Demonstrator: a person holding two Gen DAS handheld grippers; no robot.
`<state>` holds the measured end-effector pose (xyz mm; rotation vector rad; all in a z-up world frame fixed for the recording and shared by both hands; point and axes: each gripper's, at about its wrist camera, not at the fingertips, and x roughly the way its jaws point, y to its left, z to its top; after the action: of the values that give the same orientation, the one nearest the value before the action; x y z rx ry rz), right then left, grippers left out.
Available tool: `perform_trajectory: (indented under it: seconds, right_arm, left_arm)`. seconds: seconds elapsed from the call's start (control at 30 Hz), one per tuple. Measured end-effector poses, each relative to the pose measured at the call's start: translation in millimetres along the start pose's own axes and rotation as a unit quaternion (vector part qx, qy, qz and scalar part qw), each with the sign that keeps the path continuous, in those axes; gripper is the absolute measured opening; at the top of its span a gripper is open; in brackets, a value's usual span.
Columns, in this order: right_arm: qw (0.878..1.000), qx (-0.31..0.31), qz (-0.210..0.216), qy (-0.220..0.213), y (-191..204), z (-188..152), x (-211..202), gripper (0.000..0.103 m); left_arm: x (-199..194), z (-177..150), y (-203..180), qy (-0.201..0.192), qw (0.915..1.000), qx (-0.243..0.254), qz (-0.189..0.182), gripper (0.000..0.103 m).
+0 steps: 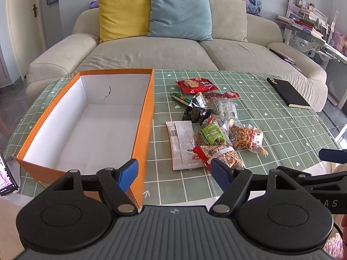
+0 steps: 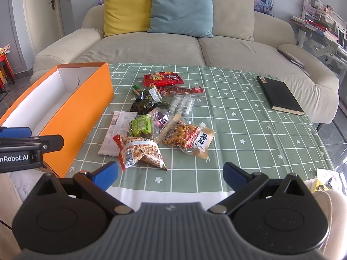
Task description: Organize snacks
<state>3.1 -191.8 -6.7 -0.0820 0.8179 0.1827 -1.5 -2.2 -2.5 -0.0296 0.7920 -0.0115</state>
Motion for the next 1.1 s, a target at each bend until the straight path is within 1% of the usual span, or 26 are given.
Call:
perform_trajectory:
  seconds: [1.1]
  right_arm:
    - [1.000, 0.002, 0.000, 0.003, 0.9, 2.2, 0.5, 0.100]
  left_arm:
    - [1.0, -1.5, 3.0, 0.004, 1.0000, -0.002, 0.001, 0.089]
